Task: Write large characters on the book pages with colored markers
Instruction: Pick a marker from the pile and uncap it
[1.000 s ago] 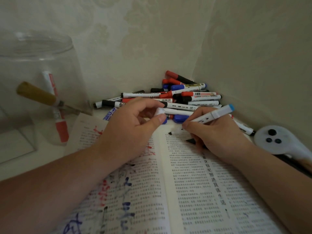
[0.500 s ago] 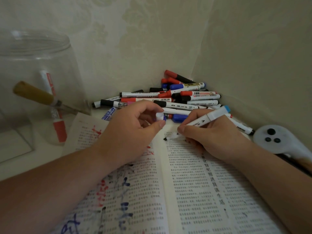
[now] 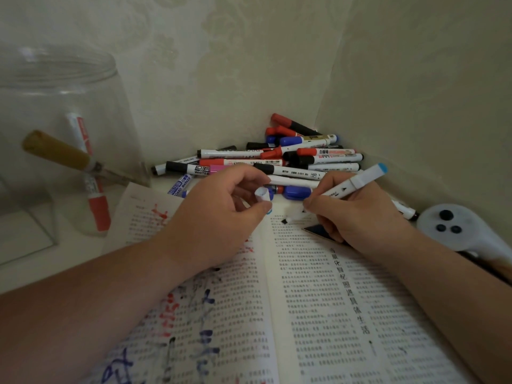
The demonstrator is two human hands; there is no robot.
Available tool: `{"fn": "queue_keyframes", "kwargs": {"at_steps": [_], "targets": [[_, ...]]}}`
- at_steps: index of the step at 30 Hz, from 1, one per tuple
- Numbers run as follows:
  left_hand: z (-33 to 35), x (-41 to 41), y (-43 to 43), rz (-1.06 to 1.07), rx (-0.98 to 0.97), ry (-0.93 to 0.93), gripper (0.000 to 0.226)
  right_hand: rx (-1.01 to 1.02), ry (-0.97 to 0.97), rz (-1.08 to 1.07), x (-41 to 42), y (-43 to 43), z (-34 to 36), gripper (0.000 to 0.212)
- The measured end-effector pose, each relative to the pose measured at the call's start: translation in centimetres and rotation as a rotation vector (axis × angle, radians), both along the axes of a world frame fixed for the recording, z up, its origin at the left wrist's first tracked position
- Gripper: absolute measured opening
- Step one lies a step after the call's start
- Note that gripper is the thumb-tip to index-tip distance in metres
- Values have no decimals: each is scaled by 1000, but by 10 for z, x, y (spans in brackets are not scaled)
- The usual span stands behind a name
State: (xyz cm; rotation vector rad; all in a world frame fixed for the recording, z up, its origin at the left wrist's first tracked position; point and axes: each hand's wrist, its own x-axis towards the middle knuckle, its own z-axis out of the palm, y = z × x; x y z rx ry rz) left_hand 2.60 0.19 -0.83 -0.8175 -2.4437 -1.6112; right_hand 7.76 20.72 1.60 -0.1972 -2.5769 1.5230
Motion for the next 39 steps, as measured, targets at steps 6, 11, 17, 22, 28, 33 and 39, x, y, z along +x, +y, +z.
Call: {"fn": "queue_keyframes", "kwargs": {"at_steps": [6,11,17,22,28,33,39], "targets": [[0,2,-1,-21,-62,36,14,-38,1,20,1,0,0,19],[-1,1,-2,-36,-91,49,10,-19,-1,49,2,0,2,18],[2,2,-1,-14,-106,48,15,-133,-16,-29,-5,2,-2,38],[1,2,-2,8,-126,15,21,-60,-6,42,-1,3,-1,21],[0,2,-2,-11,-65,2,24,-71,-2,69,-1,3,0,18],[-1,0,-4,-35,-80,112,26,-89,-9,55,-3,7,-2,21],[1,1,-3,-134,-215,164,26,-269,112,120,-3,10,-5,14]]}}
